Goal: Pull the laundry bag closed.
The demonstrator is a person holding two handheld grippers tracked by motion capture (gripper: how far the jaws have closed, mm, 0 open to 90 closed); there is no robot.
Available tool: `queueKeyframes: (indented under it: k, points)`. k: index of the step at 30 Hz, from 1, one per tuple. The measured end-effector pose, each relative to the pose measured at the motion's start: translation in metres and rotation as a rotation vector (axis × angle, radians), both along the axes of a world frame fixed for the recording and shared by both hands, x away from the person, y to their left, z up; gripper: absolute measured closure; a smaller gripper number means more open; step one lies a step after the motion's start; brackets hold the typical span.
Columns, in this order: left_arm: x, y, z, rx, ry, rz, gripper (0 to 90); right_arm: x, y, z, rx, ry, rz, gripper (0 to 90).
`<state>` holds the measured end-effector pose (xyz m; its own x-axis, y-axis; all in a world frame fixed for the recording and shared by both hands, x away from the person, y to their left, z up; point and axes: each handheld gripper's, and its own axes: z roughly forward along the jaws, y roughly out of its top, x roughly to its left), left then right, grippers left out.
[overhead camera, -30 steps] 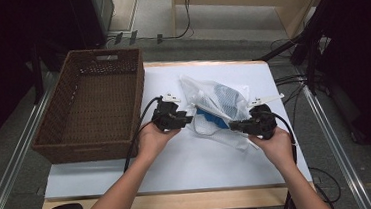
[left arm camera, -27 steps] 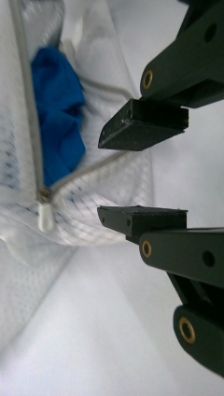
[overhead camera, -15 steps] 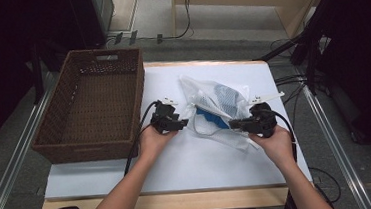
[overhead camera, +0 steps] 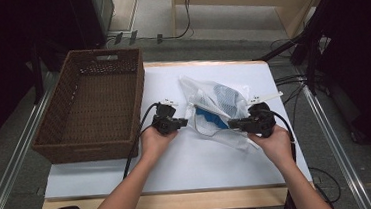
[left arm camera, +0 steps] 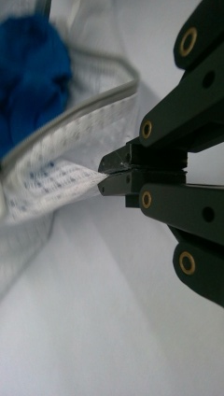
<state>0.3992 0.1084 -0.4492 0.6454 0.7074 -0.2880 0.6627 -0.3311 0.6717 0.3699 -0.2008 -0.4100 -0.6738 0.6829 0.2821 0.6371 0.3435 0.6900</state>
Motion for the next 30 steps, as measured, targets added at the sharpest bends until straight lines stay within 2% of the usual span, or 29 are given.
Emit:
queueKeyframes:
  k: [3,7,10,12,15,17,19,21,24,25,28,30]
  points:
    - [-0.023,0.002,0.016,-0.038,-0.007,-0.043,90.0,-0.001,0.002,0.002,-0.005,-0.011,-0.004,88.6]
    - [-0.054,0.004,0.027,-0.038,-0.018,-0.085,90.0,-0.005,0.005,0.006,-0.028,-0.044,-0.002,88.4]
    - [-0.064,0.007,0.025,-0.034,-0.007,-0.089,90.0,-0.01,0.007,0.01,-0.019,-0.048,0.025,88.5]
    - [-0.066,0.009,0.021,-0.047,0.006,-0.087,90.0,-0.014,0.01,0.01,-0.018,-0.042,0.069,88.6]
    - [-0.069,0.015,0.013,-0.084,0.042,-0.07,90.0,-0.02,0.017,0.005,-0.017,-0.029,0.102,88.7]
    - [-0.07,0.019,0.009,-0.126,0.078,-0.062,90.0,-0.021,0.02,-0.001,-0.013,-0.006,0.116,88.8]
    - [-0.072,0.02,0.008,-0.12,0.082,-0.058,90.0,-0.02,0.023,-0.007,-0.015,0.024,0.126,88.7]
    - [-0.076,0.019,0.008,-0.087,0.068,-0.07,90.0,-0.018,0.026,-0.017,-0.012,0.063,0.146,88.7]
    - [-0.081,0.02,0.008,-0.08,0.068,-0.077,90.0,-0.014,0.035,-0.032,-0.045,0.113,0.156,88.7]
    - [-0.083,0.021,0.008,-0.064,0.06,-0.08,90.0,-0.013,0.037,-0.036,-0.049,0.132,0.146,88.7]
    - [-0.088,0.023,0.007,-0.015,0.046,-0.085,90.0,-0.008,0.041,-0.046,-0.08,0.136,0.131,88.8]
    - [-0.092,0.025,0.005,-0.013,0.052,-0.082,90.0,-0.003,0.041,-0.049,-0.092,0.12,0.119,88.9]
